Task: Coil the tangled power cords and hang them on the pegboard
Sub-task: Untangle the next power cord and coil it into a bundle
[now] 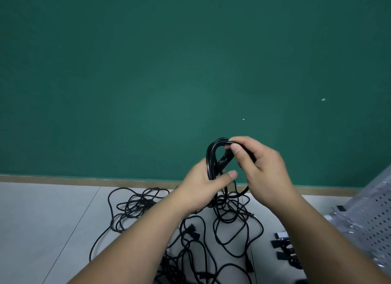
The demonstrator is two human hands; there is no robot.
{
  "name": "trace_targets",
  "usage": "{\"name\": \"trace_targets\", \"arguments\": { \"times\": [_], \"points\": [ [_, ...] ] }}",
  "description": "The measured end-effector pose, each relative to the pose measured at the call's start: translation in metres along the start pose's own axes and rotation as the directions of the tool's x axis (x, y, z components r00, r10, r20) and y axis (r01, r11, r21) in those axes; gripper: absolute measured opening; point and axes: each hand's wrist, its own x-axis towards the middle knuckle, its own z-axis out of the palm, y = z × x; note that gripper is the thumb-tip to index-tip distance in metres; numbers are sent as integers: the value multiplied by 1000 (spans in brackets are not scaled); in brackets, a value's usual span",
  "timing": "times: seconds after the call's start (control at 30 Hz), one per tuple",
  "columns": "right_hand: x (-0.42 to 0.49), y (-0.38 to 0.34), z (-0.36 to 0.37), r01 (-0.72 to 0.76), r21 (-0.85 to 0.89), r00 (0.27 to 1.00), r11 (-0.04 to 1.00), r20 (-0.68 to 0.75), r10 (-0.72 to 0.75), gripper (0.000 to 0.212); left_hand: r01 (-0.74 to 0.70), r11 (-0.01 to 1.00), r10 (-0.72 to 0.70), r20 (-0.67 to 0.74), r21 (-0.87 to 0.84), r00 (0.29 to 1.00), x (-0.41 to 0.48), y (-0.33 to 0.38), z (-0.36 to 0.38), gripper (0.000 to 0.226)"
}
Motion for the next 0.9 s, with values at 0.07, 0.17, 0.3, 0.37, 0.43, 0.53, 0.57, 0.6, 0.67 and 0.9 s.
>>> {"name": "trace_targets", "arguments": {
  "times": [0.07,0.17,0.3,0.37,0.43,0.53,0.57,0.6,0.67,0.9],
  "points": [
    [2,7,3,-28,-68,997,997,-71,23,19,2,1000,-2,-5,31,1000,0,-2,3,10],
    [5,18,4,-106,-70,975,992,-203,90,16,34,999,-34,1,13,999,-2,-1,7,7],
    [5,14,4,-210,-29,939,977,-286,193,10,57,998,-57,17,22,998,-4,-2,8,13],
    [4,11,3,-290,-32,924,956,-270,271,18,51,998,-51,-1,30,999,-4,-4,6,15],
    [3,11,4,-329,-11,920,944,-231,318,21,38,998,-37,-14,59,999,-4,-6,5,20],
    [2,13,8,-344,72,919,936,-177,351,24,38,997,-36,-28,63,999,-4,-7,3,17],
    [2,13,8,-347,95,918,933,-169,359,25,37,998,-36,-17,53,999,-4,-7,3,16],
    [2,13,9,-349,113,917,930,-164,364,25,38,999,-38,5,38,999,-4,-7,2,15],
    [1,14,8,-354,138,913,925,-162,374,23,58,997,-54,81,-45,995,-5,-7,2,6],
    [5,17,3,-381,224,897,897,-145,417,17,76,993,-59,172,-94,983,-9,-3,1,11]
  ]
}}
